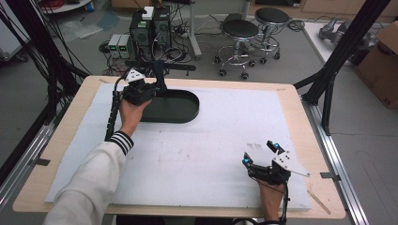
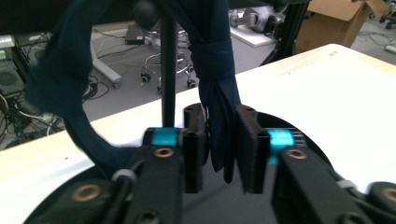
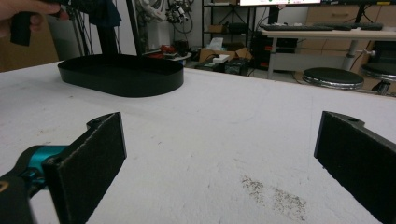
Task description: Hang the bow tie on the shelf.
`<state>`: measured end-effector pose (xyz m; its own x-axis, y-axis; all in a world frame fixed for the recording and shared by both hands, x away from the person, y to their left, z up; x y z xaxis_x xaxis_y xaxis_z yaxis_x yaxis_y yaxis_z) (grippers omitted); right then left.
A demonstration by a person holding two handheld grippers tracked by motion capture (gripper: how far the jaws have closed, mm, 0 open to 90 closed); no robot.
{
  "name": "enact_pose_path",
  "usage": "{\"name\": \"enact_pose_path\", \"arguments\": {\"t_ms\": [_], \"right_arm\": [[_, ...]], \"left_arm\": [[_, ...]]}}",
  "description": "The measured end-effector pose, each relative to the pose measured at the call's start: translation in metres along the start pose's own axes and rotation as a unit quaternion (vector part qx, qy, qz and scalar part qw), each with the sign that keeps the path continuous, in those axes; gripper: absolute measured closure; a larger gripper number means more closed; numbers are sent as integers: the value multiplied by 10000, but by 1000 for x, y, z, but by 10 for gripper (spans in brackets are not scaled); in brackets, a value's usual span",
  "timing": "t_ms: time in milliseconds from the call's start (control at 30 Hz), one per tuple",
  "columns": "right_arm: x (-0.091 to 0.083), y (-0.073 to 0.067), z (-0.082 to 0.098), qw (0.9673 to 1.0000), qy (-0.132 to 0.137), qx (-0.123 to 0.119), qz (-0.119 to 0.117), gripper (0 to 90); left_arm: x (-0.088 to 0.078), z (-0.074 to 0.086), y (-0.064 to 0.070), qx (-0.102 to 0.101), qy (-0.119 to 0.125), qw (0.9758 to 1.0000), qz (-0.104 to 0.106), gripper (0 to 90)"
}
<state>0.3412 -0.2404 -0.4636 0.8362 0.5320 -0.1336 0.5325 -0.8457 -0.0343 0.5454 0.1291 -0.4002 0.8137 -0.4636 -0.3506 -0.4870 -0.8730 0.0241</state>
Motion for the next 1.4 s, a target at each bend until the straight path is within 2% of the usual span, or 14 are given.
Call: {"name": "enact_pose_path", "arguments": {"t_ms": [133,333,400,533,600,700,800,1000,1233,1400], "right_arm": [[0,0,0,10000,1,-6,-16,11],[-1,0,0,10000,33,31,-15,11],[0,0,0,10000,40,19,-29,11],[-1,0,0,10000,17,-8,-28,11],[0,0,0,10000,17,-7,-28,11],[0,-1,0,10000,5,2,-28,11],[0,-1,0,10000,-2,-18,-15,11],[-1,-1,0,10000,28,-78,19,11],[-1,-2,0,9999,26,-89,53,11],[-1,-1,-1,9999,49,-104,79,11]], "left_arm": [[-1,2,0,0,-24,10000,39,673],[-8,0,1,-63,49,9999,81,590],[-10,2,0,-90,43,9999,48,530],[-22,9,-1,161,117,9997,-109,432],[-29,13,0,269,111,9996,-55,383],[-44,21,5,388,127,9991,90,312],[-61,28,10,348,204,9989,259,234],[-105,48,17,390,408,9975,423,216],[-147,77,9,313,548,9966,528,216],[-176,107,-1,243,839,9945,582,216]]}}
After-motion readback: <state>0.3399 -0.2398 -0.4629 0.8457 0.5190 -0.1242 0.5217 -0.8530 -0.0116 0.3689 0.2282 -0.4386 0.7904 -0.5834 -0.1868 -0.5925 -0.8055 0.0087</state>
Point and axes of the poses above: each handheld gripper's, and its own axes: x roughly forward along the jaws, z roughly out of its underside, y roughly to its right, the point moved 9 cm from there along x, roughly forward along the jaws, and after that the axes turned 5 degrees about -z, right-handed, at the moved point
